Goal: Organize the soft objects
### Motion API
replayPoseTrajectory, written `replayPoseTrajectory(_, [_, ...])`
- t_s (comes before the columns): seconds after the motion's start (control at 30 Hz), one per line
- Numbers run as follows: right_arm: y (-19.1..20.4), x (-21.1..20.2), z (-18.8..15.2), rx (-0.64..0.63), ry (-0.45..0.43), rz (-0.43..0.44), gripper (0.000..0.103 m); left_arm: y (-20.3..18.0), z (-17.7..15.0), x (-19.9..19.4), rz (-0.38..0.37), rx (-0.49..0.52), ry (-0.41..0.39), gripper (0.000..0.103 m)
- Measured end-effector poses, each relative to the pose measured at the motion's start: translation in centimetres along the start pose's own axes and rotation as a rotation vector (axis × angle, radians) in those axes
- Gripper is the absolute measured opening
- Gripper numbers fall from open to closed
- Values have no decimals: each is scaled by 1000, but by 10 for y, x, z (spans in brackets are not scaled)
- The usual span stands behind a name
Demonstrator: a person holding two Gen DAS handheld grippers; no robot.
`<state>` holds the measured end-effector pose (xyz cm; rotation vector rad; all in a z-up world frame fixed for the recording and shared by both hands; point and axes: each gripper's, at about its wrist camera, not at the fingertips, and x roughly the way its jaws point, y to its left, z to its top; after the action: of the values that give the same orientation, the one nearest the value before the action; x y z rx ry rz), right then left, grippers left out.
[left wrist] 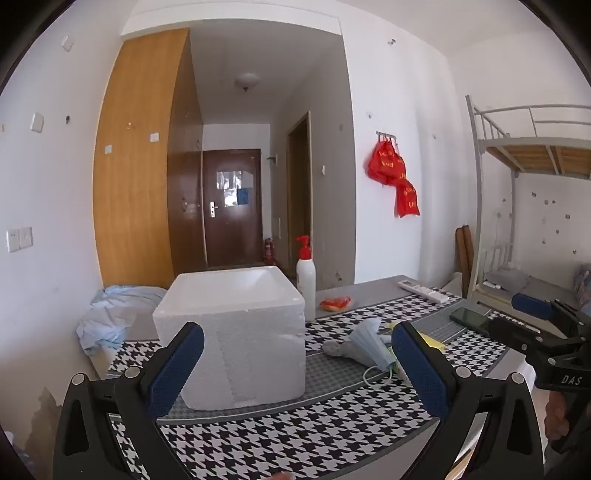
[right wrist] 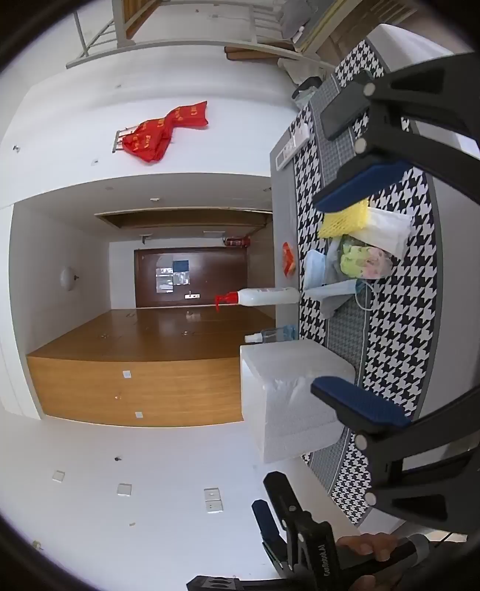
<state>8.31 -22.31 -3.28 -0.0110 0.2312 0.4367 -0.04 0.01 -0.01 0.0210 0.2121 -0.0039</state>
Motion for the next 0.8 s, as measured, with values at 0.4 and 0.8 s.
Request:
replayPoseTrajectory(0.4, [4,-2,-2,-3,4,-9,93,4,10,-5,9,-21,-1,102])
replayPoseTrajectory(0.8, [-1,-1,0,3,18,-9,93,4,2,1,20,-25,6,102])
